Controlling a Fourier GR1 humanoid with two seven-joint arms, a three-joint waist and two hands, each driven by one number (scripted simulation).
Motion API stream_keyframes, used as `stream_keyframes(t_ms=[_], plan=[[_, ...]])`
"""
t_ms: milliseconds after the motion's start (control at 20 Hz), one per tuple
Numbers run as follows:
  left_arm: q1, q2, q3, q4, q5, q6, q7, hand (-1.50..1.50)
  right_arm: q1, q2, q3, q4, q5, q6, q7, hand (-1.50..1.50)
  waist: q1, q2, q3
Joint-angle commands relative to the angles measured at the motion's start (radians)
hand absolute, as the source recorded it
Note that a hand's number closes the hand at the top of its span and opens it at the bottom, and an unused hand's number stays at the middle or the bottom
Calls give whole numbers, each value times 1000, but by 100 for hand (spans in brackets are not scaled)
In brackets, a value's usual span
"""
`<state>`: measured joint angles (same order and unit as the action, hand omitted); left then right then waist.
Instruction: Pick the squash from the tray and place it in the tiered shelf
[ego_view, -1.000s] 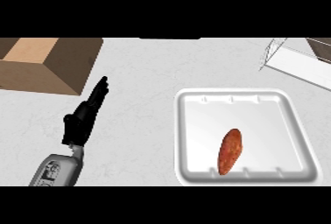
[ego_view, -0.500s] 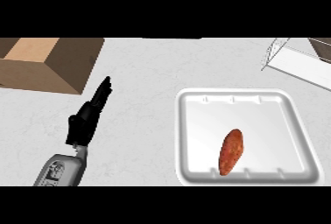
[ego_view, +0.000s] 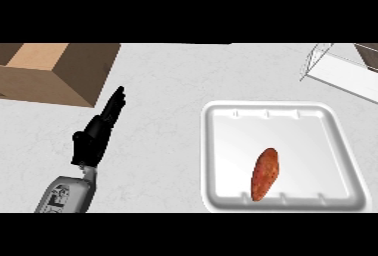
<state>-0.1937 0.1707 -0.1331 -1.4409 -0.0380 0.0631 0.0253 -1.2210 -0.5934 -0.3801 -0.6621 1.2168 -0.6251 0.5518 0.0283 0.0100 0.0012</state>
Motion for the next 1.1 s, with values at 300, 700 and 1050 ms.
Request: stream_keyframes(t_ms=[300,700,1050], plan=[[-25,-6,30,37,-17,-4,-16,0,4,-29,-66,152,-143,-137,-203,150,-6,-2,-1],[-22,-26,16,36,-21,-10,-15,0,-17,-131,-2,271,101,-121,166,-150,-7,-3,-2],[20,-5,29,-10,-27,-20,1,0,28,-107,-88,188,-66,-211,30,-150,-5,-5,0]])
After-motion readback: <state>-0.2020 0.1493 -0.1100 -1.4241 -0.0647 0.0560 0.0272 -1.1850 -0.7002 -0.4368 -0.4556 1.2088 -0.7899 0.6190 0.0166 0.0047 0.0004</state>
